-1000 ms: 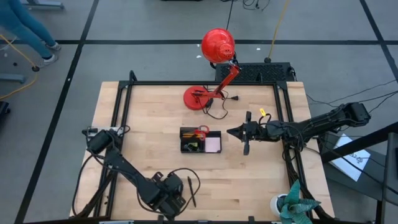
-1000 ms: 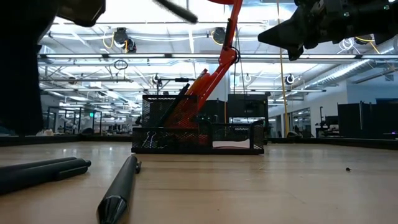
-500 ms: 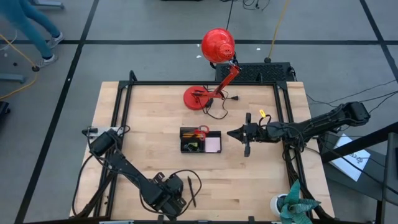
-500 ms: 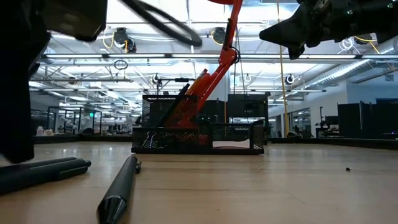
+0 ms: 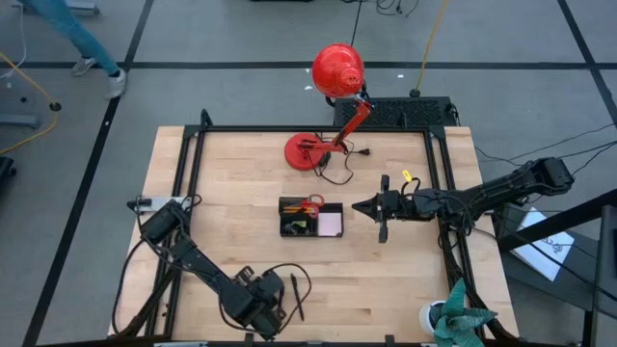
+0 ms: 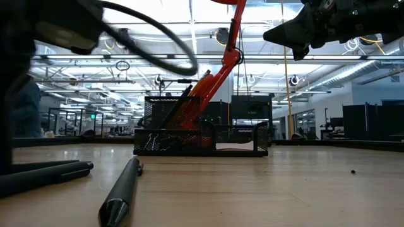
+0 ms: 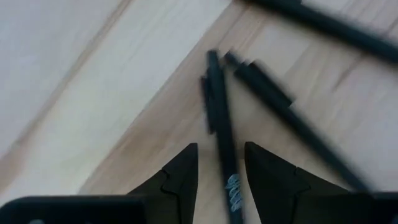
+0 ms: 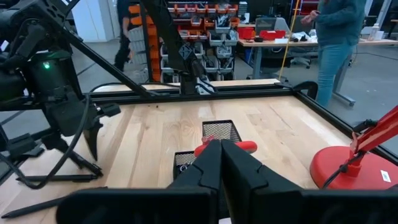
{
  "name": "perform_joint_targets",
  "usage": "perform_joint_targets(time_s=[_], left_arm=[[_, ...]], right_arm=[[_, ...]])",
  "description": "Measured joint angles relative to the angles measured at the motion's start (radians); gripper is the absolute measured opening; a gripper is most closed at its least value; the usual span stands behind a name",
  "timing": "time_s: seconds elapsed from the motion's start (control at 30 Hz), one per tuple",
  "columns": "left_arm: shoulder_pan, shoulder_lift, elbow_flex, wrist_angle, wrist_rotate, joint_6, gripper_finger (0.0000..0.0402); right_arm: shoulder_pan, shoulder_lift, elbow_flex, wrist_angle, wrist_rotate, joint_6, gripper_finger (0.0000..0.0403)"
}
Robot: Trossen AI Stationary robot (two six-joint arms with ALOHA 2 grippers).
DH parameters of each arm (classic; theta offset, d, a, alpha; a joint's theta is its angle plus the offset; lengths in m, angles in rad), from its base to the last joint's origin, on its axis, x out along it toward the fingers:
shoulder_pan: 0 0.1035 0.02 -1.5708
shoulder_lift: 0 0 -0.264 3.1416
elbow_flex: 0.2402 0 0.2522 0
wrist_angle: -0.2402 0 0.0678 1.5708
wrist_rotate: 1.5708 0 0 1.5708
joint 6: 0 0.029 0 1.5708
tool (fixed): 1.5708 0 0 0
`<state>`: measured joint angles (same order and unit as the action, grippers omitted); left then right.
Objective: Pick and place office supplies into organizer
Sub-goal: Put the black pen into the black mesh desk organizer
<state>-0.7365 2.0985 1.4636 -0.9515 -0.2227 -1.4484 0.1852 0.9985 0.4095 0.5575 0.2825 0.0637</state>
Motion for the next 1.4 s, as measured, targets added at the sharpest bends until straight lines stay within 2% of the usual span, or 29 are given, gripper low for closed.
perform_joint_targets(time_s=[0.2, 0.43, 0.7, 0.9, 1.27, 1.4], left_arm=[[-0.018, -0.001, 0.0, -0.099, 0.041, 0.036, 0.0136], [-0.024, -0.001, -0.002, -0.121, 0.008, 0.07, 0.0136], [0.026, -0.001, -0.002, -0.109, 0.055, -0.069, 0.0136], [0.055, -0.001, -0.002, -0.098, 0.073, -0.12, 0.0136], [0.123, 0.0, -0.004, -0.099, 0.029, 0.01, 0.0136], [0.139, 0.001, -0.007, -0.096, 0.048, 0.033, 0.0135]], right_arm=[[0.0, 0.0, 0.0, -0.001, 0.0, 0.0, 0.0004], [0.0, 0.0, 0.0, -0.001, 0.0, 0.0, 0.0004], [0.0, 0.0, 0.0, -0.001, 0.0, 0.0, 0.0004], [0.0, 0.0, 0.0, -0.001, 0.0, 0.0, 0.0004], [0.0, 0.0, 0.0, -0.001, 0.0, 0.0, 0.0004], [0.0, 0.0, 0.0, -0.001, 0.0, 0.0, 0.0004]])
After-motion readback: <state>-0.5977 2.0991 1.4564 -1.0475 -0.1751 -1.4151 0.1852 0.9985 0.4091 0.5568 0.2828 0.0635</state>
